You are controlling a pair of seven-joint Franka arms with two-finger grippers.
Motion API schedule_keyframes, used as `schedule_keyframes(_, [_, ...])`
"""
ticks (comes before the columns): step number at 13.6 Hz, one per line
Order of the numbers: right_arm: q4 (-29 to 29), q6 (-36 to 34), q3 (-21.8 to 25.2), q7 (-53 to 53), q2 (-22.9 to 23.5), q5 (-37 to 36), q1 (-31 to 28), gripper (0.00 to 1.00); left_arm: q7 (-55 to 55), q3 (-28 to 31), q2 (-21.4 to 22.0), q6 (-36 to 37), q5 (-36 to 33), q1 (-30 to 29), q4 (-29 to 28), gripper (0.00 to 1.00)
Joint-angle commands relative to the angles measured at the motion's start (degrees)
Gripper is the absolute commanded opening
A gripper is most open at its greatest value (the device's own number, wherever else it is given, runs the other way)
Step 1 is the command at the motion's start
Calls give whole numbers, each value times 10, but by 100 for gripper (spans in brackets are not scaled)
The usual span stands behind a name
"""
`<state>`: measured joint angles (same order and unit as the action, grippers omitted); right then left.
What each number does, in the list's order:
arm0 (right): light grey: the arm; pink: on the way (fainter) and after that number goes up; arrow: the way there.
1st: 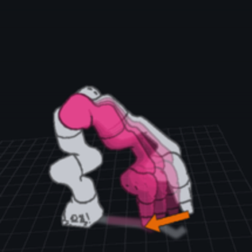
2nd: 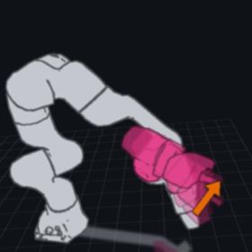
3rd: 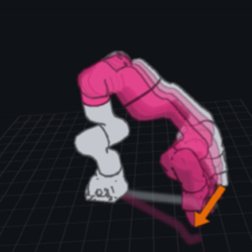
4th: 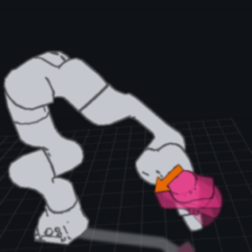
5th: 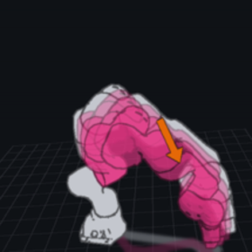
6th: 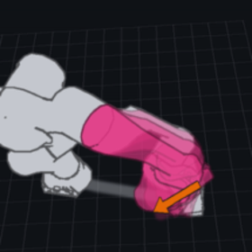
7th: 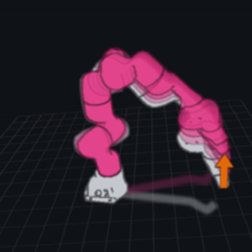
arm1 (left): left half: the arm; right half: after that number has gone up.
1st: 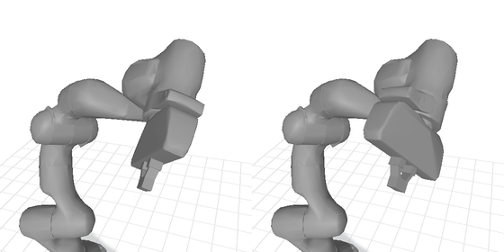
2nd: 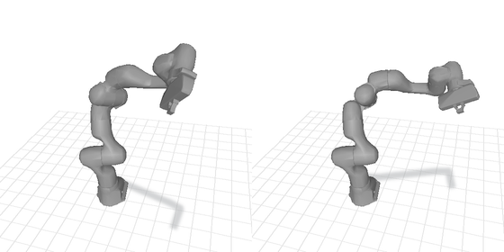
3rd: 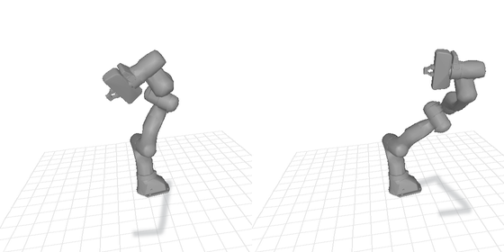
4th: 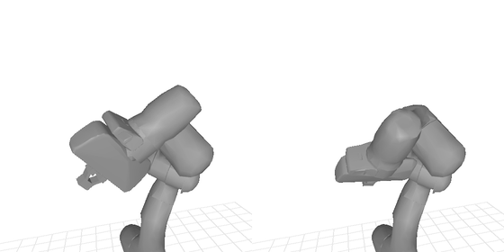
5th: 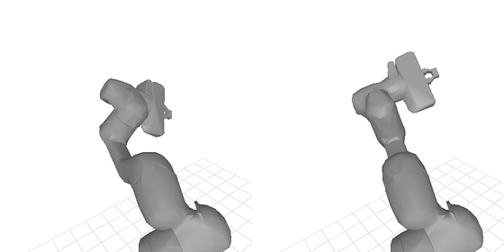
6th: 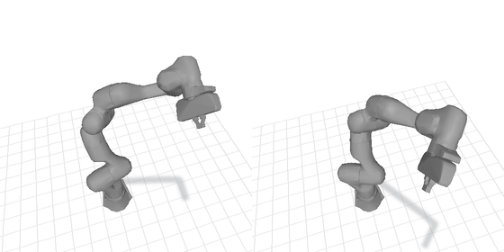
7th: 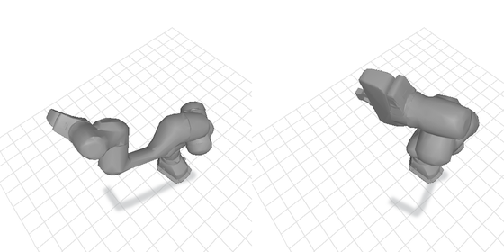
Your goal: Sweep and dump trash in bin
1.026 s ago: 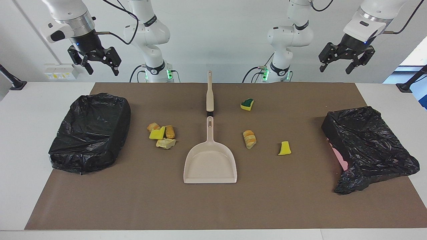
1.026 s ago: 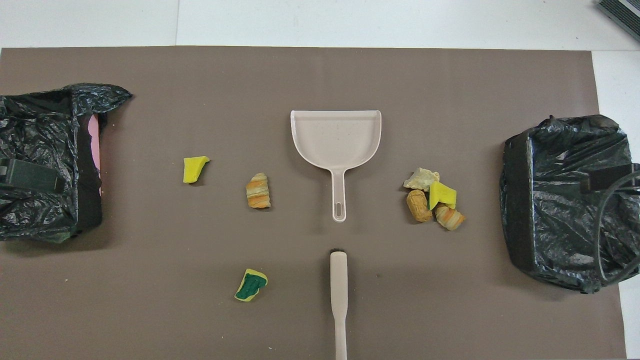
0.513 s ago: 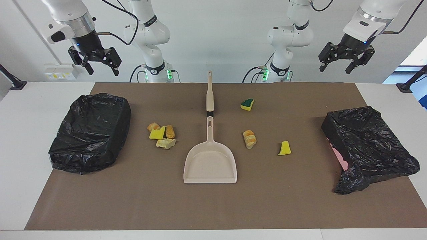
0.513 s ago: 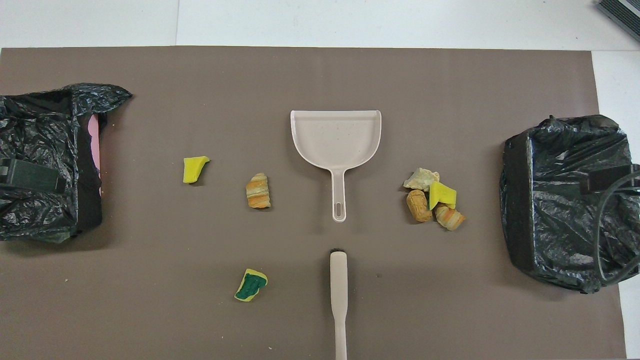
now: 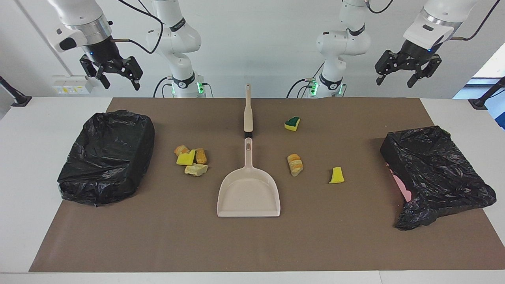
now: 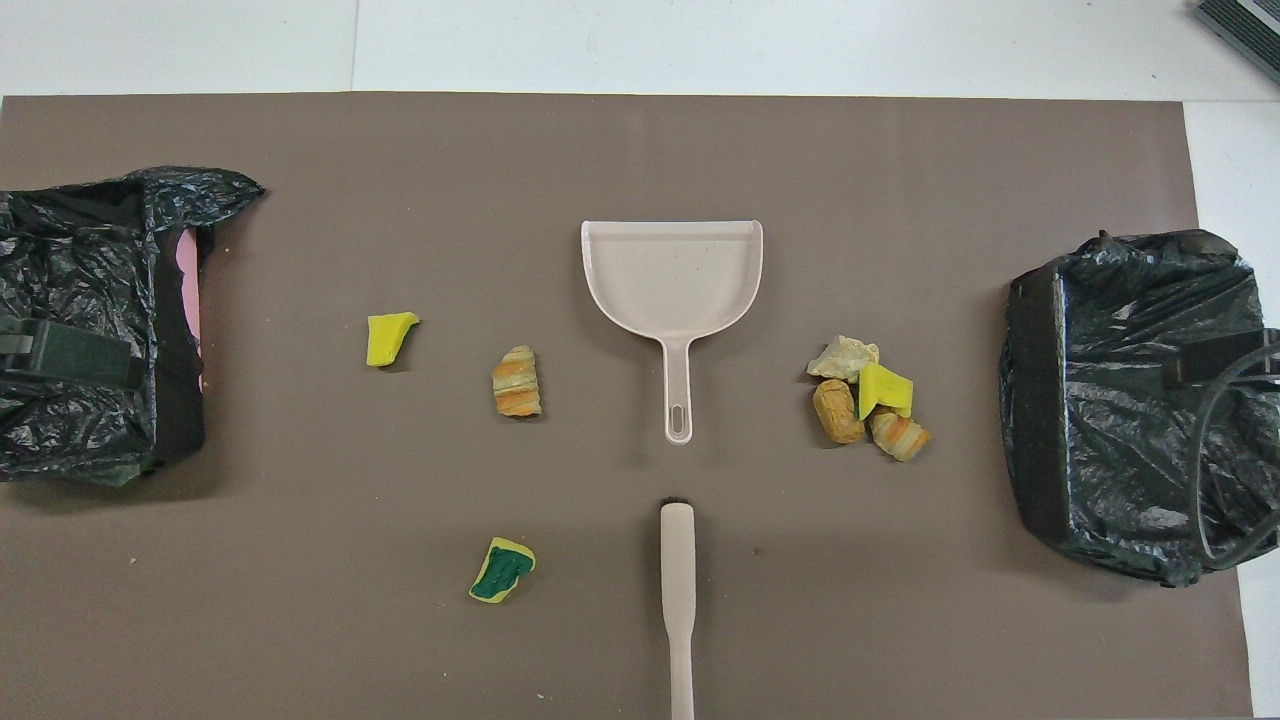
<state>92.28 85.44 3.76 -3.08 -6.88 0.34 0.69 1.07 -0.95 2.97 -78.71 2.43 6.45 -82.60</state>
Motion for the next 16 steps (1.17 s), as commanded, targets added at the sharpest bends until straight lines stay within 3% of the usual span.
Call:
schedule_keyframes(1, [15, -2, -1, 18, -11, -2, -6, 100, -5, -23, 9, 2, 9, 3, -5, 100])
schedule_keyframes(5, [15, -3, -1, 18, -11, -2, -6, 100, -10, -71, 56, -22, 43, 7, -82, 100])
schedule_keyframes(8, [16, -3, -1, 18, -11, -2, -6, 100, -96, -114, 66, -77, 50, 32, -134, 100])
schedule_keyframes(12, [18, -3, -1, 19, -12, -2, -7, 100, -161, -115, 64, -115, 50, 113, -176, 100])
schedule_keyframes(16, [23, -3, 0, 19, -16, -2, -6, 100, -259, -115, 67, -209, 50, 203, -261, 100])
